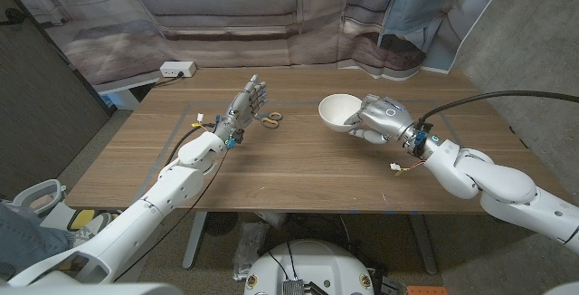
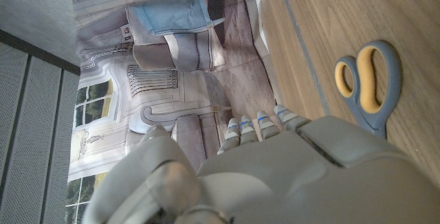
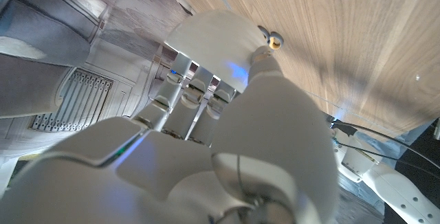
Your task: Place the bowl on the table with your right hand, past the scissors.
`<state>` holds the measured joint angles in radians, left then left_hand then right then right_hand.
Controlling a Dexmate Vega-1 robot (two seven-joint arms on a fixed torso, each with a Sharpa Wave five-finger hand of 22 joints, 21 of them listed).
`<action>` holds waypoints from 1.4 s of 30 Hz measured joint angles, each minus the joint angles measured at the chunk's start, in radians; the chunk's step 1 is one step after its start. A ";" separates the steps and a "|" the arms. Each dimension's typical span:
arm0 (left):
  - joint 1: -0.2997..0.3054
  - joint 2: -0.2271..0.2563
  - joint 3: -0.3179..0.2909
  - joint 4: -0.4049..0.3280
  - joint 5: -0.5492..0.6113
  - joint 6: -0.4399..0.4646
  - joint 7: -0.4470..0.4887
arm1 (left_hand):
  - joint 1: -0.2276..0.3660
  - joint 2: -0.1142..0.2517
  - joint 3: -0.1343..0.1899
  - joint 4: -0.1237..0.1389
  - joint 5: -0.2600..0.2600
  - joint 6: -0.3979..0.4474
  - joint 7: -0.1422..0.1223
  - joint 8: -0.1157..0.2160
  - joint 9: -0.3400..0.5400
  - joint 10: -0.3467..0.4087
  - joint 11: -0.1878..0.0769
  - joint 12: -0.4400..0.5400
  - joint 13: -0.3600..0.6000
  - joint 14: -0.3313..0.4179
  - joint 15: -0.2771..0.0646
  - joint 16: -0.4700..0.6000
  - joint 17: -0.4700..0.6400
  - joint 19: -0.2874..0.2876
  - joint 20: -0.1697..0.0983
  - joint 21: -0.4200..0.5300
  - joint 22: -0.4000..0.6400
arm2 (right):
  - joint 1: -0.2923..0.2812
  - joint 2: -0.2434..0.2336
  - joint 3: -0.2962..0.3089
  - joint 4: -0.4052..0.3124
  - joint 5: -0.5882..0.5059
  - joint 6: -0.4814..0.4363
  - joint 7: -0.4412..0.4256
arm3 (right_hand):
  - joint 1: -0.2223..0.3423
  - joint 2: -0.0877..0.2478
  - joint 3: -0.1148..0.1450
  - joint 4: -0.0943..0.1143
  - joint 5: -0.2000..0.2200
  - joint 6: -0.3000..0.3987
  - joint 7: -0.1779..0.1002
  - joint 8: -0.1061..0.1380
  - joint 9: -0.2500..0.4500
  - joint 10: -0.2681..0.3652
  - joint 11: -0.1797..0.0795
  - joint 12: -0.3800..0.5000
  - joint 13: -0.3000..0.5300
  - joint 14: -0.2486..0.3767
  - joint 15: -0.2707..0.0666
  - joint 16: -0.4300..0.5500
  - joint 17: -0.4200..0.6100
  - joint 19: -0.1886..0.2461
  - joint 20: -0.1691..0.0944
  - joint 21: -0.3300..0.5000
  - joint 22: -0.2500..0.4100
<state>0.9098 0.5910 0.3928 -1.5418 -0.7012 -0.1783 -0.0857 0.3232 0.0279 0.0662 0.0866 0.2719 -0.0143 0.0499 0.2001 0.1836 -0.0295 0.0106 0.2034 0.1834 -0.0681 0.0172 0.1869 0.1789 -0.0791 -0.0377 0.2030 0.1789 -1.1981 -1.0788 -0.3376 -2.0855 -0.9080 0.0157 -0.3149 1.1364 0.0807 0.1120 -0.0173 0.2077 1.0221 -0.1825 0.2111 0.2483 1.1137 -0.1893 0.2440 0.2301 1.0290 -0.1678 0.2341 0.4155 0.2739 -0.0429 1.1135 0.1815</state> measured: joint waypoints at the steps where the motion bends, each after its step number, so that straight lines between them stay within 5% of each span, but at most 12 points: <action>1: -0.001 0.000 0.000 0.001 0.000 0.001 0.000 | 0.000 0.000 0.000 0.000 0.000 0.000 0.000 0.000 0.000 0.000 0.000 0.000 0.000 0.000 0.000 0.000 0.000 0.000 0.000 0.000 0.000 | 0.003 0.002 -0.002 0.002 0.000 -0.002 0.000 | 0.000 0.000 0.000 0.000 0.000 0.000 0.000 0.000 0.000 0.000 0.000 0.000 0.000 0.000 0.000 0.000 0.000 0.000 0.000 0.000 0.000; 16: -0.021 -0.005 0.001 0.032 -0.004 0.004 -0.019 | 0.000 0.000 0.000 0.000 0.000 0.000 0.000 0.000 0.000 0.000 0.000 0.000 0.000 0.000 0.000 0.000 0.000 0.000 0.000 0.000 0.000 | 0.027 0.006 -0.022 0.031 0.018 -0.049 0.016 | 0.004 -0.004 -0.004 0.004 0.000 0.000 0.000 0.000 -0.002 -0.002 -0.001 0.000 0.000 0.004 -0.004 0.000 -0.001 0.000 0.000 0.000 0.000; 42: -0.089 -0.031 0.024 0.109 -0.004 0.012 -0.072 | 0.004 0.004 -0.007 0.001 0.000 0.000 0.000 0.000 0.000 0.000 0.000 0.000 0.000 0.000 0.000 0.000 0.000 0.000 0.000 0.000 0.000 | -0.150 -0.062 0.088 -0.018 0.084 -0.225 -0.041 | 0.005 -0.005 -0.004 0.004 0.000 0.000 0.000 -0.002 -0.003 -0.002 -0.001 0.000 -0.002 0.004 -0.004 0.000 0.000 0.000 0.000 0.000 0.000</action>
<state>0.8211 0.5597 0.4166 -1.4324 -0.7051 -0.1662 -0.1581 0.3272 0.0319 0.0593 0.0879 0.2719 -0.0143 0.0499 0.2001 0.1836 -0.0295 0.0106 0.2034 0.1834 -0.0681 0.0172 0.1869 0.1789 -0.0790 -0.0377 0.2030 0.1789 -1.3481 -1.1412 -0.2500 -2.1036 -0.8244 -0.2093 -0.3556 1.1415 0.0757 0.1080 -0.0128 0.2078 1.0221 -0.1825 0.2090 0.2458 1.1120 -0.1908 0.2436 0.2284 1.0325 -0.1714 0.2340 0.4152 0.2740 -0.0429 1.1134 0.1817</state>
